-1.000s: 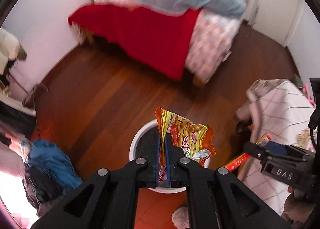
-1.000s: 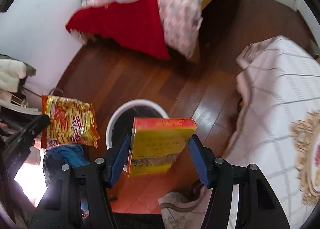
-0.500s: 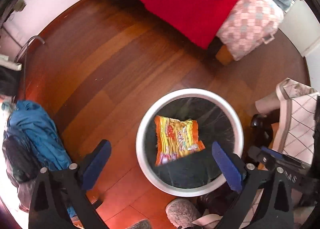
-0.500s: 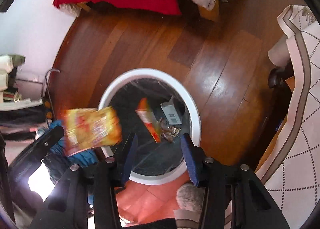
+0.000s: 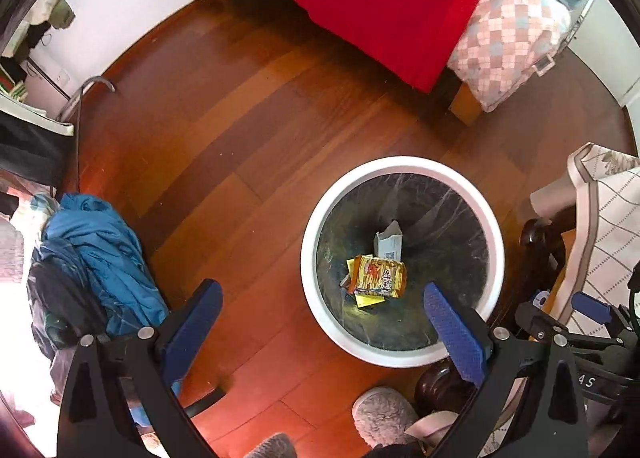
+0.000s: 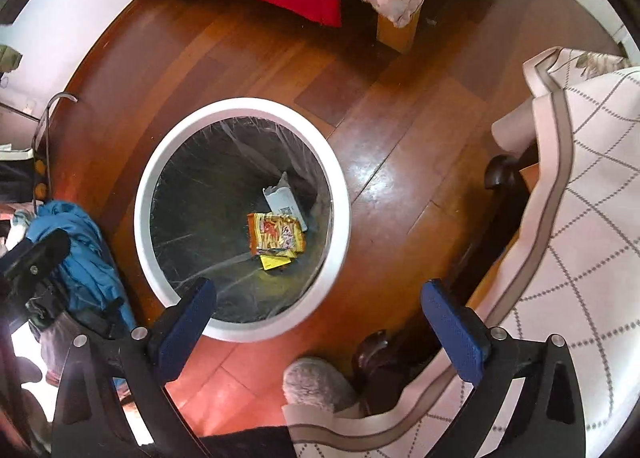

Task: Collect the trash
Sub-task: 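Swing both tools back toward the table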

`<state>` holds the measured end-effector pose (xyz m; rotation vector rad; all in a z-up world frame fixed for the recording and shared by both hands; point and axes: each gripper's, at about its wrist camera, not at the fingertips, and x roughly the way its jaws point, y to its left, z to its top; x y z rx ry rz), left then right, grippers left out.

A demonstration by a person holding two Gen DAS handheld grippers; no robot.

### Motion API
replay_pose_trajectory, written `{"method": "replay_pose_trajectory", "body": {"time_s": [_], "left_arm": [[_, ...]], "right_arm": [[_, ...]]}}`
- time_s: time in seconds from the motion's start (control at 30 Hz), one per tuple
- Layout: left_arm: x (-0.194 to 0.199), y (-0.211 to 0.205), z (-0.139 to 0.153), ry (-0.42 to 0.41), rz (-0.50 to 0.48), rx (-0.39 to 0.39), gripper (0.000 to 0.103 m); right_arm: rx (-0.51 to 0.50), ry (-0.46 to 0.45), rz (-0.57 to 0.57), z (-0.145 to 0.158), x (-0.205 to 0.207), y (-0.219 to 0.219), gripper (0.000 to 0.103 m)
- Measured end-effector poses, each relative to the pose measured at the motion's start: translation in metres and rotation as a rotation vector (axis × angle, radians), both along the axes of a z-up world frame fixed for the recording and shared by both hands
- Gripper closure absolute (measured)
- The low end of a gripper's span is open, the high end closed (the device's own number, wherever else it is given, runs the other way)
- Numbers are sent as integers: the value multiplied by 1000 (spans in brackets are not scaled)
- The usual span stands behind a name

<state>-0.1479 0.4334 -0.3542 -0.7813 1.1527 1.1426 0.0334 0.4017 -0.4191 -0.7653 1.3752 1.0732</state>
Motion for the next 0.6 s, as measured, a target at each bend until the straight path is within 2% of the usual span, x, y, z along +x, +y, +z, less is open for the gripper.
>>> {"method": "replay_pose_trajectory", "body": {"time_s": [0.27, 0.6], "left_arm": [[3, -30, 43, -12, -27, 69, 0], [1, -72, 107, -59, -34, 162, 0]], "right_arm": [[56, -7, -10, 44, -4, -28, 0], [183, -14, -26, 123, -3, -72, 0]]}}
